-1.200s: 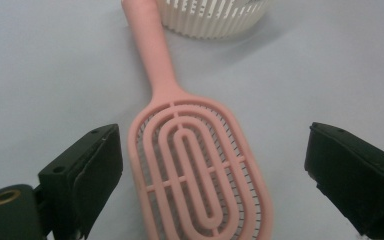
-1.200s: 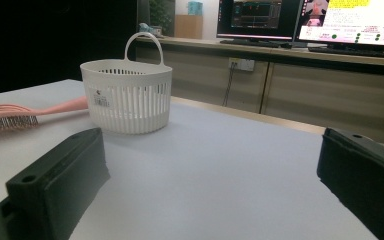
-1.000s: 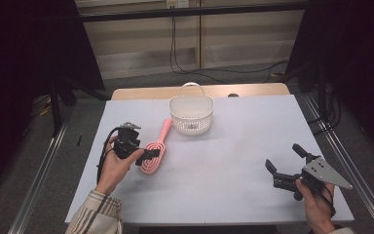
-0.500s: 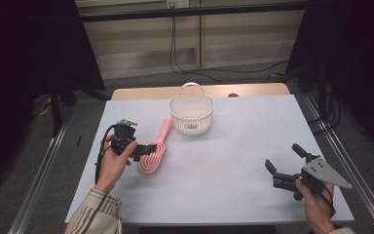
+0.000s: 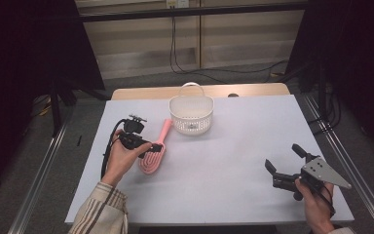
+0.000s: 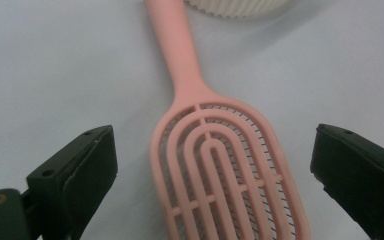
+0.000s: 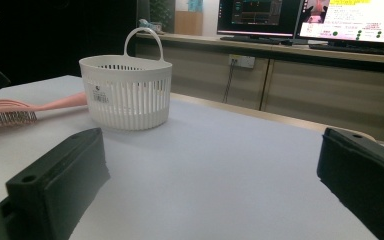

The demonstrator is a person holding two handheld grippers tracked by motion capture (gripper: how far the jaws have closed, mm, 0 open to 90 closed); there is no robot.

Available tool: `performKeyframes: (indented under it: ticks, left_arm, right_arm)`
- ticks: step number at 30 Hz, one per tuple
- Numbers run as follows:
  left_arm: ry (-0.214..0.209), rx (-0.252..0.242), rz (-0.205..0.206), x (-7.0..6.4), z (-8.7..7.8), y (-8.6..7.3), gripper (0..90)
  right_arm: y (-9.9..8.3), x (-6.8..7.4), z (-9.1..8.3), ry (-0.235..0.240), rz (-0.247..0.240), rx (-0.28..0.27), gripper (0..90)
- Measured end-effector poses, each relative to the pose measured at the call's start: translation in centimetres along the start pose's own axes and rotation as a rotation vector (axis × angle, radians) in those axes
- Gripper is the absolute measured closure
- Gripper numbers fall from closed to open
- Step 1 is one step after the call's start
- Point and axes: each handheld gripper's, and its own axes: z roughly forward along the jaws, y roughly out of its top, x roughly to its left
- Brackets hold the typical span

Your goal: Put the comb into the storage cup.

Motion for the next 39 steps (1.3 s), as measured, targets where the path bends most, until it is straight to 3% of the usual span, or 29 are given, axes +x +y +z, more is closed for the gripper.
performKeyframes:
  ticks: [5, 14, 19, 25, 30, 32, 39]
  left_arm:
    - [0.008, 0.002, -0.016, 0.0, 0.3, 0.1, 5.0]
    - [0.027, 0.019, -0.009, -0.7, 1.2, 0.2, 5.5]
    - [0.034, 0.054, -0.006, -1.2, 2.1, 0.2, 5.6]
    - [0.035, 0.078, -0.016, -1.2, 2.7, 0.2, 10.2]
    - [0.053, 0.080, -0.026, -1.3, 3.0, 0.3, 13.5]
    - [0.075, 0.084, -0.011, -1.5, 3.2, 0.3, 15.0]
    - [0.072, 0.111, -0.014, -1.7, 3.8, 0.2, 14.3]
  right_arm:
    - [0.0, 0.0, 0.0, 0.004, -0.005, 0.000, 0.0]
    - [0.0, 0.0, 0.0, 0.002, -0.009, 0.000, 0.0]
    - [0.0, 0.0, 0.0, 0.007, -0.006, 0.002, 0.0]
    - [0.0, 0.0, 0.0, 0.008, -0.008, 0.001, 0.0]
    - [0.0, 0.0, 0.0, 0.010, -0.006, 0.004, 0.0]
    - [0.0, 0.0, 0.0, 0.010, -0.006, 0.004, 0.0]
    - [0.0, 0.0, 0.0, 0.012, -0.007, 0.002, 0.0]
